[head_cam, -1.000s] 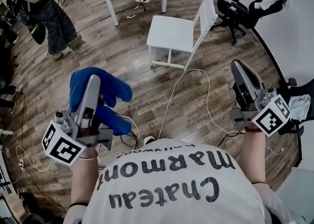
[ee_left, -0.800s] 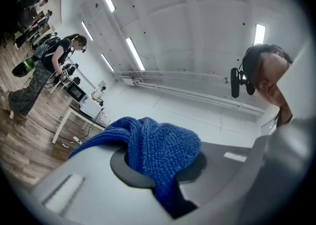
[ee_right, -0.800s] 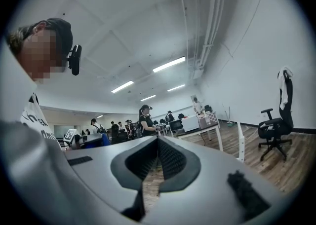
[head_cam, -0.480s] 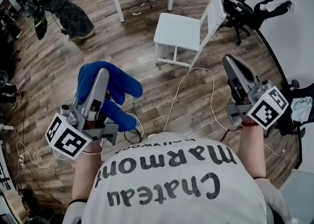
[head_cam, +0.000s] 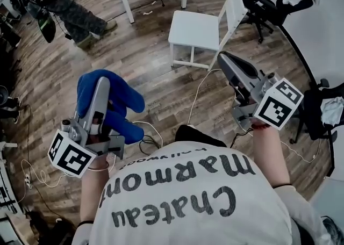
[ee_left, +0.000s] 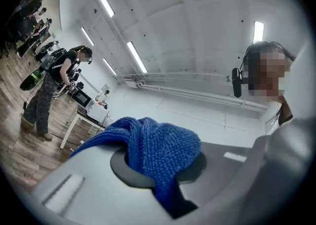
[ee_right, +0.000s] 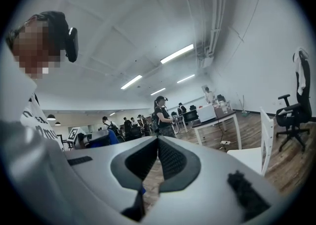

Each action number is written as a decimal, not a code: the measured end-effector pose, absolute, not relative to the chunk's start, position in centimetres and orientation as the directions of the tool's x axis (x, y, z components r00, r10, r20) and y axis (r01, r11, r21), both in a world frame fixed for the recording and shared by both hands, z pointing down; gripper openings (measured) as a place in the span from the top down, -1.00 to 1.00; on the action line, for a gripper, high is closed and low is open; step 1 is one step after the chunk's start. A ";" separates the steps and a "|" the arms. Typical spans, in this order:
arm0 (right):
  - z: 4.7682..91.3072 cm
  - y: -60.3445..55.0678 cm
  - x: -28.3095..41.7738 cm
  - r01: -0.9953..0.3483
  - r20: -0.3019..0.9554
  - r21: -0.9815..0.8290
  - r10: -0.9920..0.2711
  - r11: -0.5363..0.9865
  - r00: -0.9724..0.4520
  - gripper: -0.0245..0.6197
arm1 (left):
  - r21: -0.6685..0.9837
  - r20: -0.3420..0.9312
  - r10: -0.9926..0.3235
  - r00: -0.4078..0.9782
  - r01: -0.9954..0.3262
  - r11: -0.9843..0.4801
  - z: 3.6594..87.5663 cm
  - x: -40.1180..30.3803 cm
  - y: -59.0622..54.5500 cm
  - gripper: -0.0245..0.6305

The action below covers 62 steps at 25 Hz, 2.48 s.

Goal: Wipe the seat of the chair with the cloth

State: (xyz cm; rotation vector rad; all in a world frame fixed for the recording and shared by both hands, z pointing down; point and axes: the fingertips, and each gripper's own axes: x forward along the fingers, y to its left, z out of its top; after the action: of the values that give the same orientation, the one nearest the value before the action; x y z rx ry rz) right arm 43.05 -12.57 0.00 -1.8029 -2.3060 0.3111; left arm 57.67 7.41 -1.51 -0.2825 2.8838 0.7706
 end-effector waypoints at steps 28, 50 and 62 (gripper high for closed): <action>3.8 -5.3 20.1 0.938 0.109 -0.332 0.992 0.097 -0.064 0.88 | 0.454 -0.121 -0.092 -0.988 -0.138 0.880 -0.3 35.1 9.8 0.78; 7.0 -3.5 10.3 0.896 0.117 -0.377 0.972 0.235 -0.205 0.88 | 0.277 0.043 -0.204 -0.978 -0.184 0.943 1.8 21.9 14.6 0.78; 6.6 4.0 4.6 0.832 0.115 -0.371 0.909 0.413 -0.400 0.88 | 0.251 0.011 -0.465 -0.885 -0.448 0.858 0.4 13.5 22.0 0.78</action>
State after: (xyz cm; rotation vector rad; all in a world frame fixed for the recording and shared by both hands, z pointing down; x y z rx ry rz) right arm 4.58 3.97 6.62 -1.5113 -2.3739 0.3686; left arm 13.47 21.98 0.41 -0.7620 3.0969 0.3899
